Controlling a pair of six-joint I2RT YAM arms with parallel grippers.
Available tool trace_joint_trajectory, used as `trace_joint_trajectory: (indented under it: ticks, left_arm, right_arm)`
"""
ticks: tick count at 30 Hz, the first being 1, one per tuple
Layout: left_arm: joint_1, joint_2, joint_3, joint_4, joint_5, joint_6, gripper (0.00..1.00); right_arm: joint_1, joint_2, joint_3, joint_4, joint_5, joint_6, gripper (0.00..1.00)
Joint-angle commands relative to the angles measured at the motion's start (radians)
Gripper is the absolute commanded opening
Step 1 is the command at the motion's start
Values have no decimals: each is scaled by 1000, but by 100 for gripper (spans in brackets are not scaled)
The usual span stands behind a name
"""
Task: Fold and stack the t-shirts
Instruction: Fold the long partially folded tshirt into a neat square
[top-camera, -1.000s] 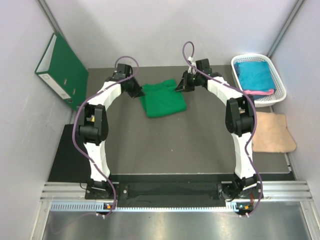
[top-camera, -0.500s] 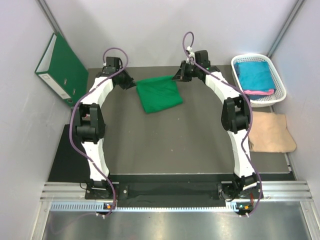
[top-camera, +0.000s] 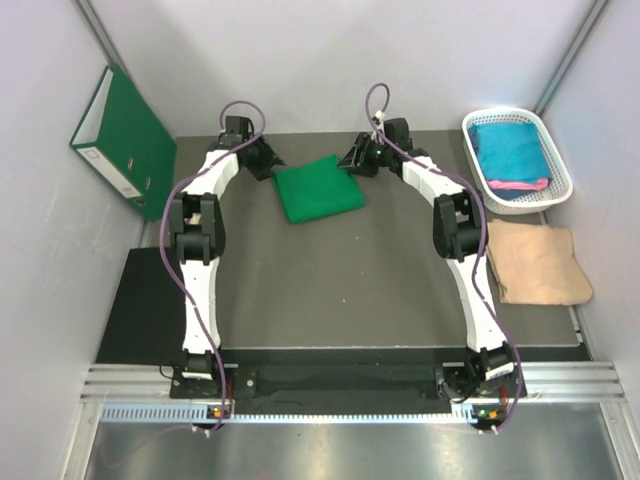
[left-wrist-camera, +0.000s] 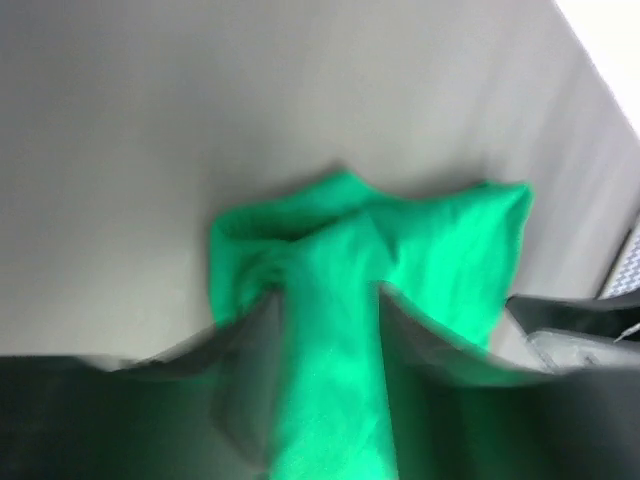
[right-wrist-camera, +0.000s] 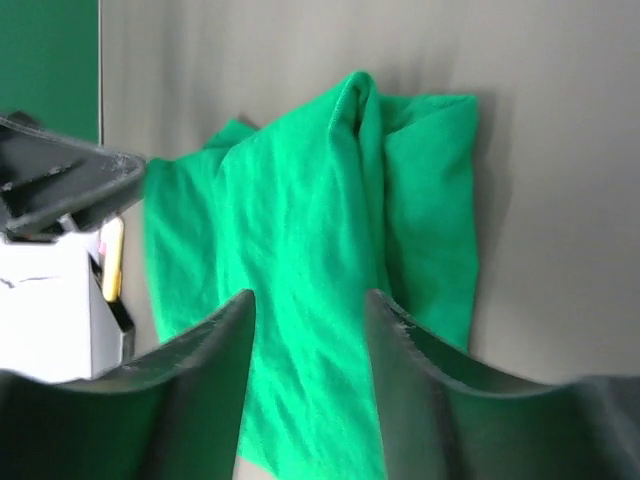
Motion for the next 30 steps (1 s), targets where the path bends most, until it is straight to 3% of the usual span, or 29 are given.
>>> trace_joint_trajectory:
  ticks: [1,2,4,7,20,30]
  left_arm:
    - [22,87,188,-76,31,22,63]
    - [25,76,191,-86,19,29,76]
    - [40,19,144,-89,-13,42,85]
    - [68,-70,41,-71,-15,33,91]
    - [68,-276,-212,-117,17,28,94]
    - [69,-355,-305,-137,20,43,94]
  right_arm:
    - [-22,-23,45,106,43,68,60]
    - [-24,-60,32,95,54,56,65]
    - [-28,-110,-42,74,95,10,79]
    - [-39,-192,-113,16,121,-47,88]
    - [-35,-120,-143,-123,42,-118,87]
    - [19,-84,-140,-165,55,-138,83]
